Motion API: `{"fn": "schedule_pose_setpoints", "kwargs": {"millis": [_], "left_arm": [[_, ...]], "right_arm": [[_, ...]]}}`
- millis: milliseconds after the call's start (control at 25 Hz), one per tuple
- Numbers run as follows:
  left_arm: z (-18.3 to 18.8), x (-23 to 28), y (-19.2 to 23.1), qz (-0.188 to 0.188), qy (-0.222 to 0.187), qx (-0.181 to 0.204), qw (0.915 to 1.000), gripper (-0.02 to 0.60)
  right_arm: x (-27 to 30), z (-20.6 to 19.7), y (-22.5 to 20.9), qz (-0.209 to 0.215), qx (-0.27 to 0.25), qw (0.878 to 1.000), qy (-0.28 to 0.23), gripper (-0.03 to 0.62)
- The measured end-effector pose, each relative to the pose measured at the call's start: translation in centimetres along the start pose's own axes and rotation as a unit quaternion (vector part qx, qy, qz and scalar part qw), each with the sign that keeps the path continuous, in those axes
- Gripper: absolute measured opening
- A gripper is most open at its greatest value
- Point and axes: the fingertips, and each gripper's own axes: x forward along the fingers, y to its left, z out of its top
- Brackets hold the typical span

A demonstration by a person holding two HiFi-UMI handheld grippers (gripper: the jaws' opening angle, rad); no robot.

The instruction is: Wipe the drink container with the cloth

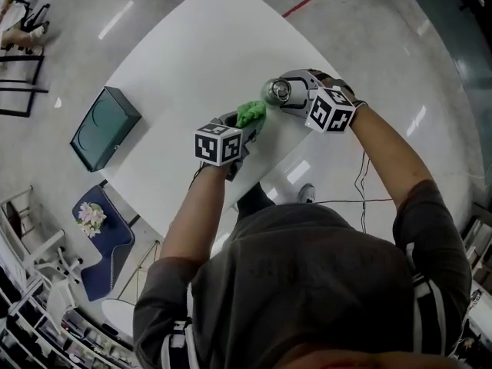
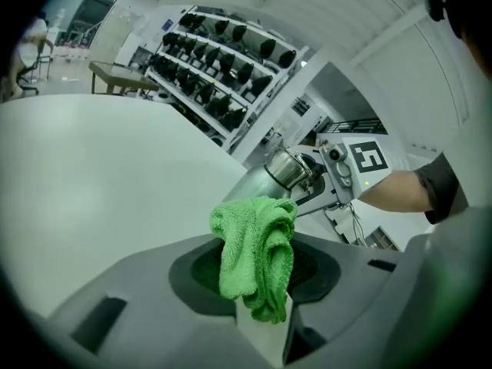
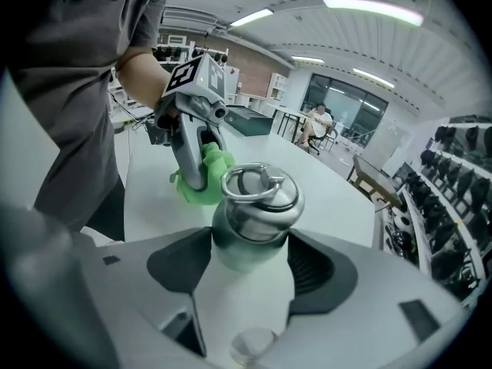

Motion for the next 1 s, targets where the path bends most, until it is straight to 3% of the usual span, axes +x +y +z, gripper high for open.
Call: {"fn": "schedule_pose_setpoints", "kwargs": {"millis": [280,520,680,840,1000], "left_arm": [[0.1,2.8,0.7,0.009,0.006,0.001,0.9999,0.15],[-0.4,3.3,2.6,0.06,0.044,0.061,0.9954,0.16],[-0.5,3.4,3.3,0.073,0.055,0.073,0.9931,0.158],[-0.4,2.6,2.3,0.065,0.056,0.068,0.9939,0.152],[0.8,1.3,-0.1,0.035,0.022,0.055,0.9976,0.152]], "right_arm": [[0.7,-0.1,-0.3,0.008,0.003,1.0,-0.001,0.304],[0.6,0.2,-0.3,-0.006,0.058,0.998,-0.004,0.299],[0.4,0.2,-0.2,-0.017,0.091,0.996,-0.006,0.295],[0.4,0.2,-0.1,-0.02,0.093,0.995,-0.008,0.298],[0.4,0.3,-0.2,-0.014,0.093,0.996,-0.007,0.298]]}}
